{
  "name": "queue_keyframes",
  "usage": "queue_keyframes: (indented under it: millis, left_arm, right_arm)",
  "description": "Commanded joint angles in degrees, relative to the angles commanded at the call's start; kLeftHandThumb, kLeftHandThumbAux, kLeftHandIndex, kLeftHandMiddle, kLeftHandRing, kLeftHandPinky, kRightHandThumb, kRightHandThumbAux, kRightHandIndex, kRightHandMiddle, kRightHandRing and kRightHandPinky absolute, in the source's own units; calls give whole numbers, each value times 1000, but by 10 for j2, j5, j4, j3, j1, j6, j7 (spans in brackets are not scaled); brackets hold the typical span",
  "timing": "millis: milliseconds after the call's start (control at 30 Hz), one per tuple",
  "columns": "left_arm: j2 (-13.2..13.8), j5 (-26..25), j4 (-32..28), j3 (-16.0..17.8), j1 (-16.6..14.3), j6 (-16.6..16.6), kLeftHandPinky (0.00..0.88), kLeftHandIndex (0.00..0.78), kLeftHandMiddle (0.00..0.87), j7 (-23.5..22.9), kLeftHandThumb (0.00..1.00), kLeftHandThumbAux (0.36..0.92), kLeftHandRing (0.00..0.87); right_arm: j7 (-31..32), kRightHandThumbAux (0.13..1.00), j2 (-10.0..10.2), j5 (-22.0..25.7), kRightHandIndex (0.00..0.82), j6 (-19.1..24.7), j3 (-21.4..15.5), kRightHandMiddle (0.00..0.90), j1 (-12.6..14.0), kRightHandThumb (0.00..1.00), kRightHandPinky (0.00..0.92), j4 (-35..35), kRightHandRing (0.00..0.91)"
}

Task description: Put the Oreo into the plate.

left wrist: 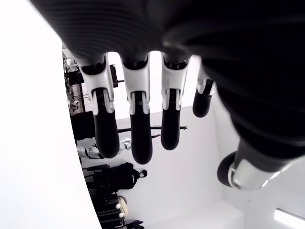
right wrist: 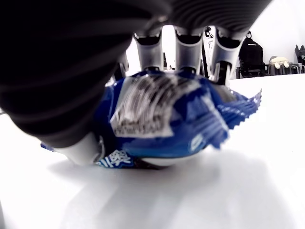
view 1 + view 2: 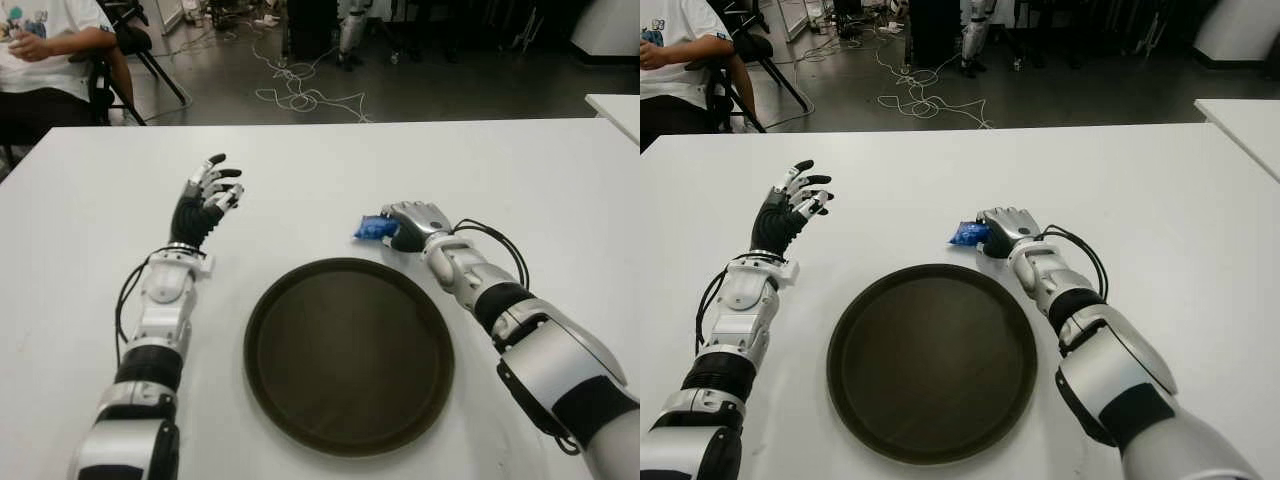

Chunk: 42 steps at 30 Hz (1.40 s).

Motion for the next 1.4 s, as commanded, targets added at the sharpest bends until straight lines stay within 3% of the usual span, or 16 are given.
queue_keyframes:
  millis: [1033, 1200, 1367, 1400]
  left_arm:
    - [-1, 2, 12, 1, -3, -11, 417, 140, 284, -2, 285, 605, 337]
    - [-2, 0, 16, 1, -4, -12, 421, 139, 280, -5, 279, 602, 337]
    - [-3, -4, 22, 2, -7, -14, 428, 139, 285, -11, 282, 597, 345]
    - [-3, -4, 23, 2, -8, -14, 429, 140, 286, -11, 282, 595, 346]
  right_arm:
    - [-16, 690, -10, 9, 470, -11, -12, 399, -9, 841, 424, -5, 345]
    - [-21, 691, -23, 13, 469, -15, -22, 400, -25, 841, 428, -15, 344]
    - [-33, 688, -63, 25, 449, -41, -45, 425, -34, 841, 475, -77, 386]
    - [-33, 681, -70, 26, 420, -44, -50, 444, -33, 878, 514, -90, 443]
